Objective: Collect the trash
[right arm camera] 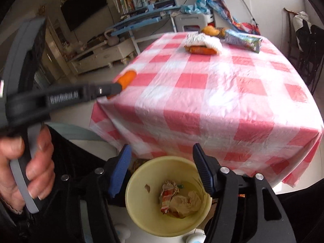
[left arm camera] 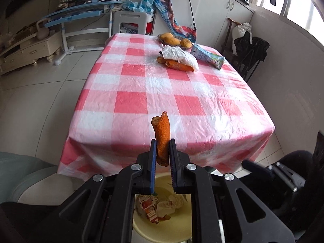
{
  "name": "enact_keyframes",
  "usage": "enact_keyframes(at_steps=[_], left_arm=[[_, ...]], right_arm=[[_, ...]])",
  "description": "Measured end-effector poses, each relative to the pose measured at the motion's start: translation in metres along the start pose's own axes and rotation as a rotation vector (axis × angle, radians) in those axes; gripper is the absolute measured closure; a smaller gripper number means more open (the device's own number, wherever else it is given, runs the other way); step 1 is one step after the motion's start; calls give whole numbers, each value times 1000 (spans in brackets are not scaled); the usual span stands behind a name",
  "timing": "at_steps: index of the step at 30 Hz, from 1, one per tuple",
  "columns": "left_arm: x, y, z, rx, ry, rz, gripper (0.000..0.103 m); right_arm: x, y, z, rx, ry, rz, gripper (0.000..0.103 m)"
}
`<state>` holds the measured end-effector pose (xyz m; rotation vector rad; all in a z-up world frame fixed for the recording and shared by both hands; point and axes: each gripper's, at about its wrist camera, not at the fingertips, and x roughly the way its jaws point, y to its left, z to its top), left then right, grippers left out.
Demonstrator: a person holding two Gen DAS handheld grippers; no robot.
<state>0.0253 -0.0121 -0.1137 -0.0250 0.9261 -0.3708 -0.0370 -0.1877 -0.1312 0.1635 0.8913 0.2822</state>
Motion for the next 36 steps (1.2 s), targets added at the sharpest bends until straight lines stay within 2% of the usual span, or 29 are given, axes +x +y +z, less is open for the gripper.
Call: enact_keyframes(at_steps=[3,5,7,8,9,11,12,17,22,28,36], left_arm=[[14,-10,-22,50,116,21,91],[28,-17,-40,93,228,13,91],[35,-24,-50,134,274,22,87],[35,-27,-50,149,272,27,78],[32,-29,-49,155,256,32,61],[24,-27,-44,140,215,34,44],[20,-25,-41,126,187,32,41],[3,-11,-26,48,68,61,32],[-8,-1,-18,-16,-9,86,25],[-7,7,-15,-60,-20,90,24],[-7,7,-16,-62,-25,92,24]], right_arm=[[-16,-7,7,30,-100,-31,35],[-17,-12,10,59,-130,-44,34],[-13,-17,11,88,-132,-52,34],[-12,-21,13,99,-129,-55,34],[-12,-22,12,109,-128,-57,34],[-13,-25,11,122,-128,-60,33],[-12,-26,12,127,-129,-63,32],[-14,-29,7,136,-119,-72,31],[-11,-25,5,113,-107,-83,30],[-6,-22,2,99,-88,-87,29],[-3,-18,0,86,-75,-86,29]])
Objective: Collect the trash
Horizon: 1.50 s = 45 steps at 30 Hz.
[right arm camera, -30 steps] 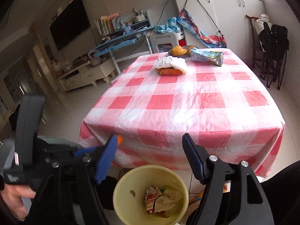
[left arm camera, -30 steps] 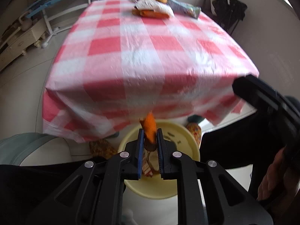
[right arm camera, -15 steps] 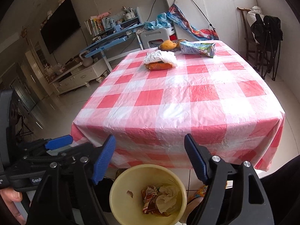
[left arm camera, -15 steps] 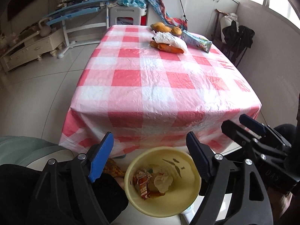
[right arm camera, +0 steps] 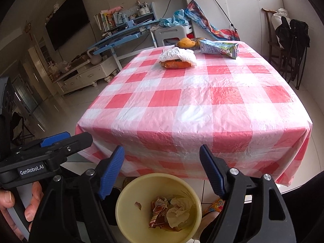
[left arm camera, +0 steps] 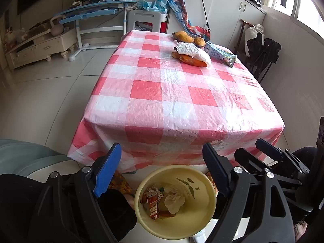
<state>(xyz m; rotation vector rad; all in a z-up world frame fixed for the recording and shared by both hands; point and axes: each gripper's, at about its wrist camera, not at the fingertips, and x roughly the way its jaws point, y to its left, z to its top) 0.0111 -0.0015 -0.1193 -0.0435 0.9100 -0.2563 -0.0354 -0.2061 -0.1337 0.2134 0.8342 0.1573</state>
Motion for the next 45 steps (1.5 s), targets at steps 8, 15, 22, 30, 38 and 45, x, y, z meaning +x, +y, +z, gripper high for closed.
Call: enact_keyframes(at_steps=[8,15,22,30,38,45], left_arm=[[-2,2,2,-12,-13,4,24],[-2,3,2,-16,-17,6,24],[-2,3,2,-15,-17,5,24],[-3,3,2,-15,-21,9,24],[-5,4,6,-21,-33,13,22],[-5,4,7,-24,-41,14,22]], right_arm=[[1,0,0,1,-3,-2,29],[1,0,0,1,-4,-2,29],[1,-1,0,2,-3,-3,29],[1,0,0,1,-5,-3,29],[1,0,0,1,-4,-3,29],[1,0,0,2,-4,-3,29]])
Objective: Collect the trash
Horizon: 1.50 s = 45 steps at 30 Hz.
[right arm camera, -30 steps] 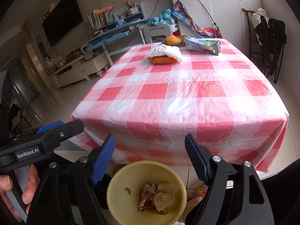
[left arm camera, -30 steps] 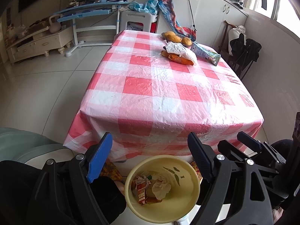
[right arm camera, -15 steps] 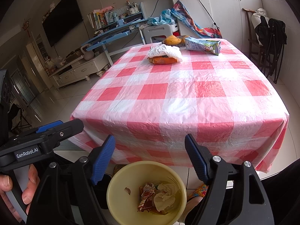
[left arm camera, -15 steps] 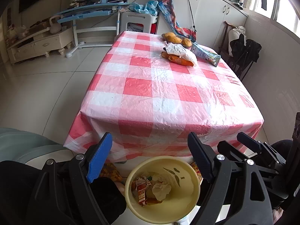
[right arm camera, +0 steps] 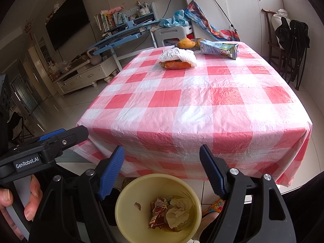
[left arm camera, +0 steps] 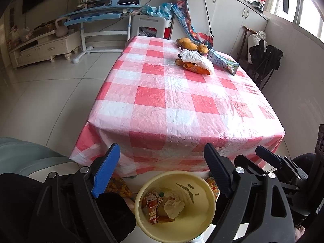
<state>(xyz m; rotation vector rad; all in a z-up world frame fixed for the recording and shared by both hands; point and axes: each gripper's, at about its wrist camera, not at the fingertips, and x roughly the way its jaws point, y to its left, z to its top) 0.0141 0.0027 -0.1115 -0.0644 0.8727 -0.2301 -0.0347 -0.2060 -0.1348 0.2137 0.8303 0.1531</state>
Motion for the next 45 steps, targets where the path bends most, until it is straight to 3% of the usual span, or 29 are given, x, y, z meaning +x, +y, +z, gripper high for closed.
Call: enact_keyframes(at_steps=[12,45], left_arm=[[-1,-1,-1,-20,-4,-36,22],[3,-2,-5,-11,-1,-34,22]], right_arm=[[0,0,0,0,0,-1,29],[0,1,-1,0,0,-2,29]])
